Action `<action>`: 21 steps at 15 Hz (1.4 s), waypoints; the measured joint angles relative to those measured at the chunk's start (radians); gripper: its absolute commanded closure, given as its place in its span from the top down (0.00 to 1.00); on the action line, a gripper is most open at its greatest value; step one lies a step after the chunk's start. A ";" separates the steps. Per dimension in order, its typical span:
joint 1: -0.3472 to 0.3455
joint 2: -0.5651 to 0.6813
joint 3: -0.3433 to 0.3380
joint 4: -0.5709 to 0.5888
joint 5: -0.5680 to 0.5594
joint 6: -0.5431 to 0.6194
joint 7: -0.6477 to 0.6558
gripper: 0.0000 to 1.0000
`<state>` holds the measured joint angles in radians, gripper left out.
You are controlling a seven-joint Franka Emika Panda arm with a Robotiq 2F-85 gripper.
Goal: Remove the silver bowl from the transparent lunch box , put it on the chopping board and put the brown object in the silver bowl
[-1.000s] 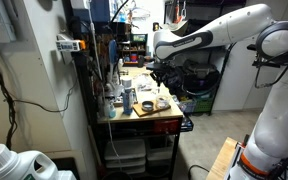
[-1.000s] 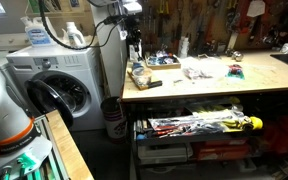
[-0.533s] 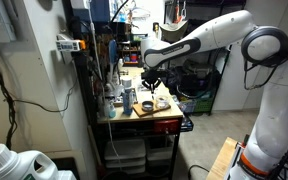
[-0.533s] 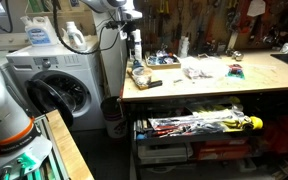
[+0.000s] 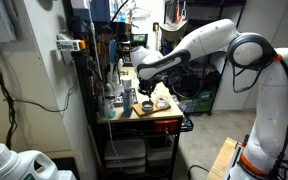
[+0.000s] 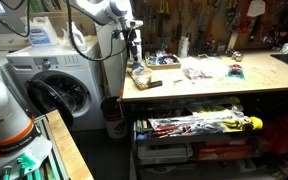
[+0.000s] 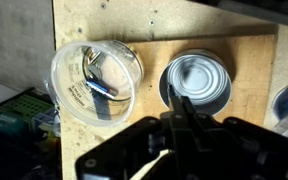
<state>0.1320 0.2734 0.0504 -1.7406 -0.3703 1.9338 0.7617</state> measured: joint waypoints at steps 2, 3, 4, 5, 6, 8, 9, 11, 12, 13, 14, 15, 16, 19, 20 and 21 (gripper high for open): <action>0.012 0.014 0.000 0.008 -0.019 0.000 -0.028 0.01; 0.016 0.020 0.000 0.011 -0.026 0.000 -0.040 0.04; 0.019 0.024 -0.001 0.012 -0.030 0.000 -0.049 0.21; 0.022 0.027 -0.001 0.012 -0.035 0.000 -0.059 0.29; 0.025 0.030 -0.002 0.013 -0.039 0.000 -0.066 0.33; 0.030 0.035 -0.005 0.013 -0.045 0.000 -0.081 0.48; 0.032 0.038 -0.006 0.013 -0.049 0.000 -0.084 0.55; 0.034 0.039 -0.007 0.013 -0.052 0.001 -0.091 0.70; 0.035 0.039 -0.007 0.013 -0.053 0.001 -0.094 0.79; 0.035 0.038 -0.008 0.014 -0.053 0.002 -0.095 0.86; 0.036 0.036 -0.008 0.015 -0.053 0.002 -0.095 0.93; 0.036 0.032 -0.008 0.016 -0.053 0.002 -0.095 0.99; 0.036 0.026 -0.008 0.017 -0.050 0.002 -0.093 1.00; 0.034 -0.013 -0.017 0.016 -0.044 0.003 -0.041 1.00; 0.031 -0.033 -0.022 0.014 -0.034 0.001 -0.018 1.00; 0.027 -0.055 -0.028 0.011 -0.022 -0.003 0.004 1.00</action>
<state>0.1593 0.2184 0.0225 -1.7299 -0.3922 1.9307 0.7658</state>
